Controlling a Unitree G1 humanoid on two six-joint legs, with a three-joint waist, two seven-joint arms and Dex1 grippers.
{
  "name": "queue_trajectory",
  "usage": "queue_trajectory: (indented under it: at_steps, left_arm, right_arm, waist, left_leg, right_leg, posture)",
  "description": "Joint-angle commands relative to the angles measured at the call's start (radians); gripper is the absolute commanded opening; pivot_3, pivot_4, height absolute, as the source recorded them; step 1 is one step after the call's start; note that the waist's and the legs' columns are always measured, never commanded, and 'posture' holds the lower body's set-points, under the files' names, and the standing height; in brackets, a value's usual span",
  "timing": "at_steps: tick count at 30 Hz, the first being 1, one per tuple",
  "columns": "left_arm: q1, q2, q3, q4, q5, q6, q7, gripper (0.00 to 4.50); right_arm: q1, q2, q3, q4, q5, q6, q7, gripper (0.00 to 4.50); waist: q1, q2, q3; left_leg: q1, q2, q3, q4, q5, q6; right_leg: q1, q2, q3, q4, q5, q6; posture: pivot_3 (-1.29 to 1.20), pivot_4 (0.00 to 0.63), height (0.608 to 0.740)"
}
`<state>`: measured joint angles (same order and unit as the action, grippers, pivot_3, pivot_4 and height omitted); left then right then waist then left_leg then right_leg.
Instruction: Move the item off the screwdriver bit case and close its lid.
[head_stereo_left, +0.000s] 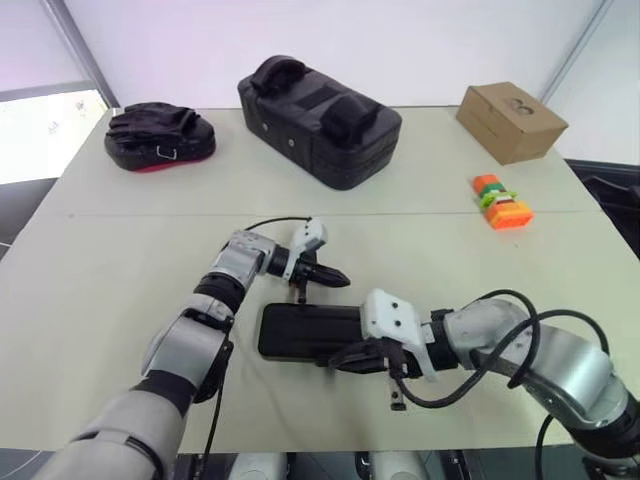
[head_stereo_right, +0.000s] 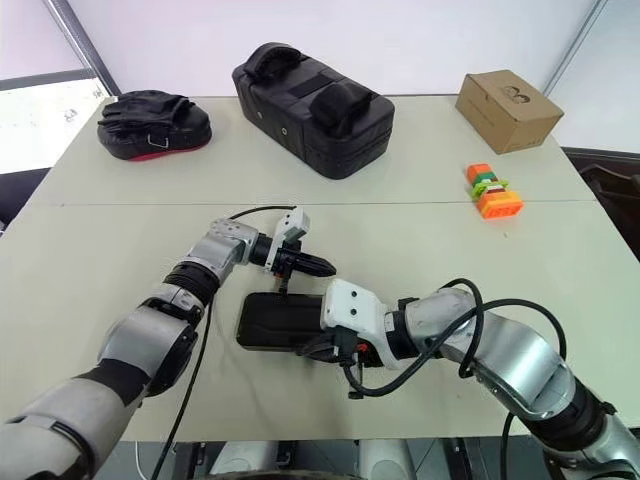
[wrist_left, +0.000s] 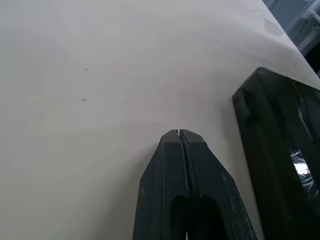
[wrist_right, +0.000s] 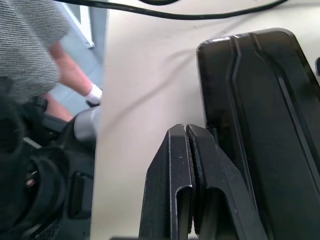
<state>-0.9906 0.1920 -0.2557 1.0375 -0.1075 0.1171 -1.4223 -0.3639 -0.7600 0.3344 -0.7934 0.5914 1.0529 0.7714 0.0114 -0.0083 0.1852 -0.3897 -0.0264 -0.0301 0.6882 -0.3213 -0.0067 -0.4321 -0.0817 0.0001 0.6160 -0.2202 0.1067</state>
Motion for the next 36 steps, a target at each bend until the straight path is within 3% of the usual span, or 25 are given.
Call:
queue_trajectory:
  at_steps: [1,11,20,30,36]
  left_arm:
    - [-0.031,-0.002,0.021,0.005,0.011,-0.018,-0.014,0.00]
    - [-0.021,-0.008,0.013,-0.026,0.033,0.000,-0.052,0.00]
    - [0.034,-0.008,-0.022,-0.155,0.041,0.055,-0.117,0.00]
    - [0.056,0.002,-0.033,-0.205,0.041,0.072,-0.119,0.00]
    - [0.070,0.010,-0.045,-0.232,0.040,0.098,-0.132,0.00]
  right_arm:
    - [-0.022,0.007,0.064,-0.028,-0.074,0.009,-0.077,0.04]
    - [-0.085,0.010,0.269,-0.031,-0.239,0.046,-0.175,0.04]
    - [-0.123,-0.049,0.286,-0.075,-0.261,0.071,-0.139,0.04]
    - [-0.083,0.031,0.246,-0.107,-0.182,0.140,-0.141,0.04]
    - [-0.096,0.031,0.309,-0.055,-0.252,0.101,-0.174,0.04]
  waist:
    - [-0.001,0.000,0.000]
    - [-0.001,0.000,-0.001]
    - [-0.002,0.000,-0.001]
    - [-0.002,0.000,-0.001]
    - [-0.002,0.000,-0.001]
  left_leg:
    - [0.000,0.000,0.000,0.000,0.000,0.000]
    - [0.000,0.000,0.000,0.001,0.000,0.000]
    - [0.000,0.000,0.000,0.004,0.000,0.000]
    - [0.000,0.000,-0.001,0.006,-0.001,0.001]
    - [0.000,0.000,-0.001,0.007,-0.001,0.001]
  right_leg:
    - [0.000,0.000,0.000,0.000,0.000,0.000]
    - [0.000,0.000,0.000,0.001,0.000,0.000]
    - [0.001,0.000,0.000,0.002,0.000,0.000]
    - [0.001,0.000,0.000,0.004,0.000,0.000]
    - [0.001,0.000,0.000,0.005,0.000,0.000]
  posture:
    - [0.00,0.150,0.740]
    - [0.00,0.150,0.740]
    - [0.00,0.150,0.740]
    - [0.00,0.150,0.740]
    - [0.00,0.150,0.740]
